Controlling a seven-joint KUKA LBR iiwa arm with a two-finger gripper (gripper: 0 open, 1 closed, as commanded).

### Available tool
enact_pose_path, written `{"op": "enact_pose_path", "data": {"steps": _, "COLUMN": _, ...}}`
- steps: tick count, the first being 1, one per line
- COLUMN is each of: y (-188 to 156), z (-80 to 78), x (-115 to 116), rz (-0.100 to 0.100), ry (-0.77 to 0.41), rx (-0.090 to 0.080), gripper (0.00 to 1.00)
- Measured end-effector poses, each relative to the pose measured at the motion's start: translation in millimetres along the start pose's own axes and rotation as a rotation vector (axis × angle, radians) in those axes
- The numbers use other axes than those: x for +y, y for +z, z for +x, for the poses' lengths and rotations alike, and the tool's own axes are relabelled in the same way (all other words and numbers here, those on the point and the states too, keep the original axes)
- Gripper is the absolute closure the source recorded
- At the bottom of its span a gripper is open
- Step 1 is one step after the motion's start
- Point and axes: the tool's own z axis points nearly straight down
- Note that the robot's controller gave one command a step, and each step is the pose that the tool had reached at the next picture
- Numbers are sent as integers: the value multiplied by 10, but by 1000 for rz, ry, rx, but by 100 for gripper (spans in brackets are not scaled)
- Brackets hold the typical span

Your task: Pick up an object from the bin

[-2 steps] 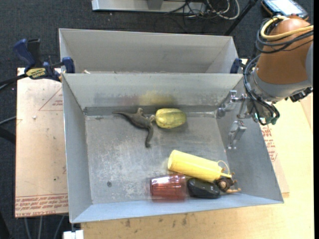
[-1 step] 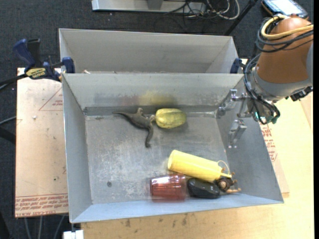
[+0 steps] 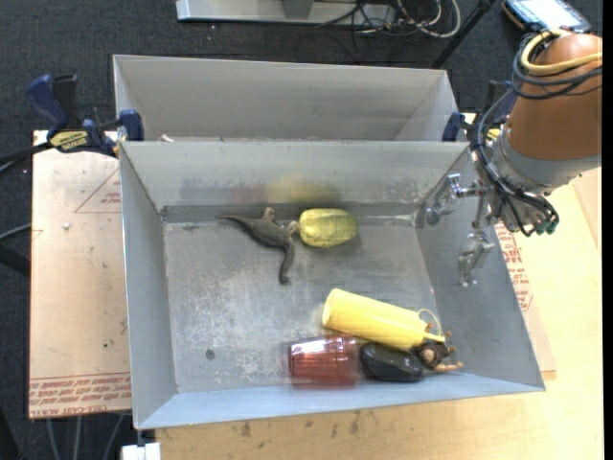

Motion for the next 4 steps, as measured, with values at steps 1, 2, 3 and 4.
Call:
{"op": "enact_pose_path", "data": {"steps": 1, "y": 432, "z": -99, "x": -110, "rz": 4, "ry": -134, "rx": -2, "gripper": 0}}
{"op": "enact_pose_path", "data": {"steps": 2, "y": 663, "z": -46, "x": 340, "rz": 1, "ry": 91, "rx": 3, "gripper": 0}}
{"op": "enact_pose_path", "data": {"steps": 3, "y": 614, "z": -116, "x": 351, "rz": -3, "ry": 42, "rx": 0, "gripper": 0}}
{"op": "enact_pose_path", "data": {"steps": 4, "y": 1003, "z": -74, "x": 537, "rz": 8, "ry": -25, "rx": -6, "gripper": 0}}
